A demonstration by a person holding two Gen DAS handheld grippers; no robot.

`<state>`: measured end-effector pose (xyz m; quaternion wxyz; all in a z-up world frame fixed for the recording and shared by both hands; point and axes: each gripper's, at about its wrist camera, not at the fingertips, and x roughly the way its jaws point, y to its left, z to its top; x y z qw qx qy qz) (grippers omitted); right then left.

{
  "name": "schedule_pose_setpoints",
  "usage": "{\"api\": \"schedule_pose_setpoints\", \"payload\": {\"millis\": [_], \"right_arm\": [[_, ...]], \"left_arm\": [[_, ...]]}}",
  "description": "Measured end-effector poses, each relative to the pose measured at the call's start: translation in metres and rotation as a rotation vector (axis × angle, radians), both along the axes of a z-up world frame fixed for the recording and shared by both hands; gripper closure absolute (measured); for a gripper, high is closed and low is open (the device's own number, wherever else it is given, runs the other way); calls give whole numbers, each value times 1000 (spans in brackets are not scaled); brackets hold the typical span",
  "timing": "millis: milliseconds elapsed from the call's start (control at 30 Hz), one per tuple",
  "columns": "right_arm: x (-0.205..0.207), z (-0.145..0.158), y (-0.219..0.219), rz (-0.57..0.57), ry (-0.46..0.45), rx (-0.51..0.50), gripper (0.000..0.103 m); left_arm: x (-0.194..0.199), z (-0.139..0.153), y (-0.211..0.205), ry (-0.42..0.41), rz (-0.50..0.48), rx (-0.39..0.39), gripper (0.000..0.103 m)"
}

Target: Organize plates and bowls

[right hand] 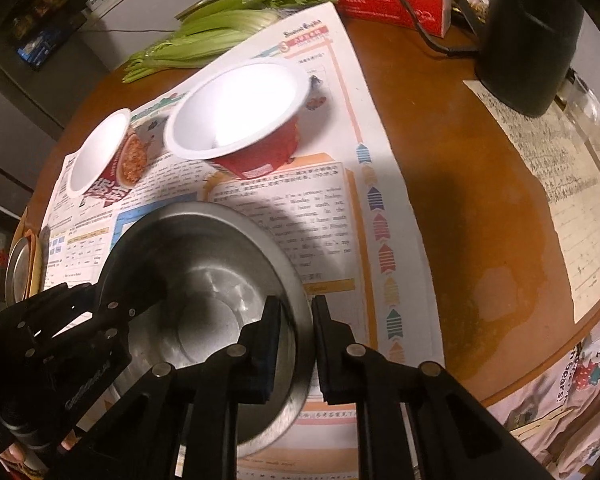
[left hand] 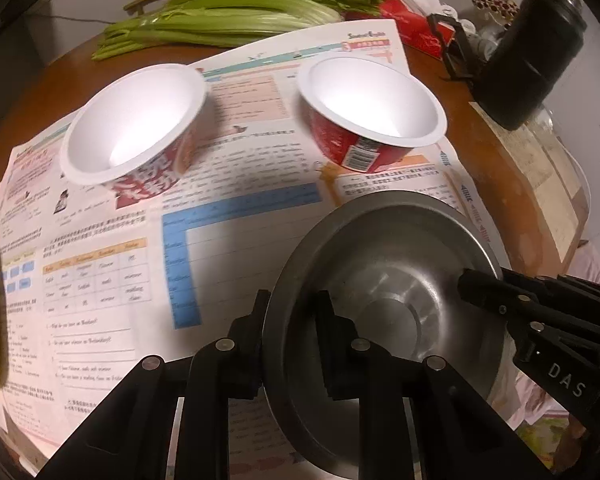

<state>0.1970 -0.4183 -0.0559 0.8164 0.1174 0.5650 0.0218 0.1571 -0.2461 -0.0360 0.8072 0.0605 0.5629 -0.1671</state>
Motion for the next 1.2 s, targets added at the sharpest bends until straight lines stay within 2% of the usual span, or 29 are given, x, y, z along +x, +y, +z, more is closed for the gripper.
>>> {"api": "schedule_pose_setpoints", "payload": {"millis": [433, 600, 1000, 1200], "right_arm": [[2, 6, 36, 50, 4, -32, 87], [6, 8, 51, 76, 4, -35, 87], [12, 6, 84, 138, 8, -43, 87], [15, 2, 83, 128, 24, 3, 87]], "left_arm": [[-2, 7, 35, -16, 46, -26, 83], [1, 2, 52, 27, 86, -38, 83], [7, -8, 77, 49, 142, -24, 80], [9, -10, 84, 76, 164, -53, 80]]}}
